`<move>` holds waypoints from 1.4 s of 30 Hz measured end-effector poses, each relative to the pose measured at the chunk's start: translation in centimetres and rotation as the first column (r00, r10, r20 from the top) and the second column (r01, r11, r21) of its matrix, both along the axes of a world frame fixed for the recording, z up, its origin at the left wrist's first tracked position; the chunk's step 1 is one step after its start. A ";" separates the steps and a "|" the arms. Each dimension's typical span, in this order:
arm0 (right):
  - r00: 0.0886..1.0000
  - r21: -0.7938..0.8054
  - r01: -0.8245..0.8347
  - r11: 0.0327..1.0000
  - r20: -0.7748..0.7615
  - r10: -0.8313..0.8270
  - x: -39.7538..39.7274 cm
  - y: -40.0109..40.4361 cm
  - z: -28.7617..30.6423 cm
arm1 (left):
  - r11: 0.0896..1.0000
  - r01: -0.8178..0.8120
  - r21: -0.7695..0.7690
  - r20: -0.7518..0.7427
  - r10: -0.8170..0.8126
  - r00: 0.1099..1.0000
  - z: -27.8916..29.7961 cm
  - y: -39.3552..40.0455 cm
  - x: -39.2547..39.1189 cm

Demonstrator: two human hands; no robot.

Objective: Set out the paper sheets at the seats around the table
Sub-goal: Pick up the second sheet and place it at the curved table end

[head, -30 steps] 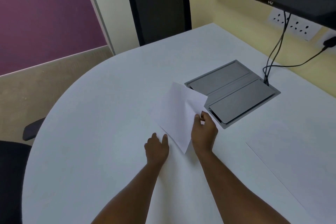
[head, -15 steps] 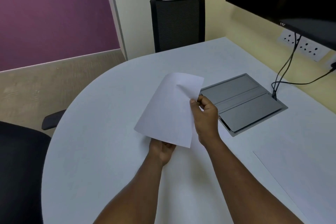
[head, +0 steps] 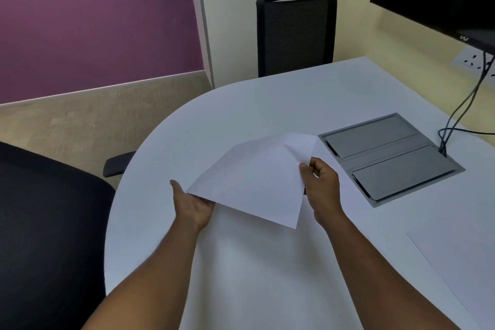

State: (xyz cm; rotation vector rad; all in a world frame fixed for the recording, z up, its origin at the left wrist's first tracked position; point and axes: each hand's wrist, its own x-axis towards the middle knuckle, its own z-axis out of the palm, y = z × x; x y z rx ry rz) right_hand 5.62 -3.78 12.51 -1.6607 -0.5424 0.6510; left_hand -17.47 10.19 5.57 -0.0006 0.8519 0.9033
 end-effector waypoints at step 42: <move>0.945 -0.506 -0.064 0.860 0.246 0.214 -12.9 10.8 -12.5 | 0.935 0.313 -0.170 -0.970 -0.215 0.116 -5.4 -1.3 -19.5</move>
